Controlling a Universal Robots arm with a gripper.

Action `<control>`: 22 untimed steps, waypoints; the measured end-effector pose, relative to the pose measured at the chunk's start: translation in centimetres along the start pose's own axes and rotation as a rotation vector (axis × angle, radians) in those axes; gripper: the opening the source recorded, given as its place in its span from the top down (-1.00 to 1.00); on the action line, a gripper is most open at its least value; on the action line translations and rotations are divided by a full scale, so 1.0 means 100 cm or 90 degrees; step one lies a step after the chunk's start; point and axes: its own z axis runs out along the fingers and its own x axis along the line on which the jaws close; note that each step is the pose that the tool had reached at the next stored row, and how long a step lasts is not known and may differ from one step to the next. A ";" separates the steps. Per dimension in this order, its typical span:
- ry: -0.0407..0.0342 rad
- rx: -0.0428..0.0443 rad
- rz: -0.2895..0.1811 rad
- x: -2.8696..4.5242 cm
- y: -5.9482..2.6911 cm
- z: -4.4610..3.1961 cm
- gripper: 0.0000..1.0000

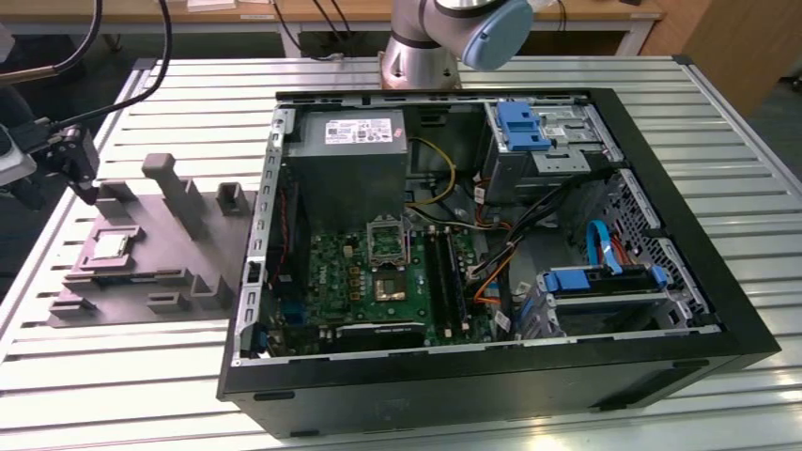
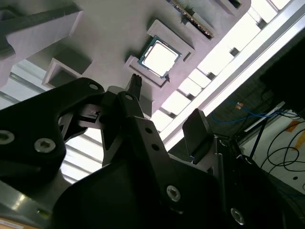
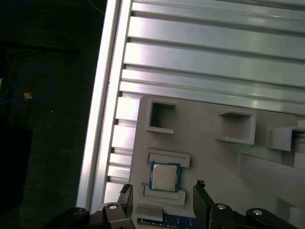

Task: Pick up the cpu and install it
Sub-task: 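Pick up the cpu and move it towards the insertion slot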

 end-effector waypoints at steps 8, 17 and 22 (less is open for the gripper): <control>-0.0025 -0.0005 0.037 -0.0001 -0.0008 0.0120 -0.23; -0.0025 -0.0005 0.038 -0.0001 -0.0009 0.0130 -0.23; -0.0025 -0.0005 0.038 -0.0002 -0.0009 0.0134 -0.23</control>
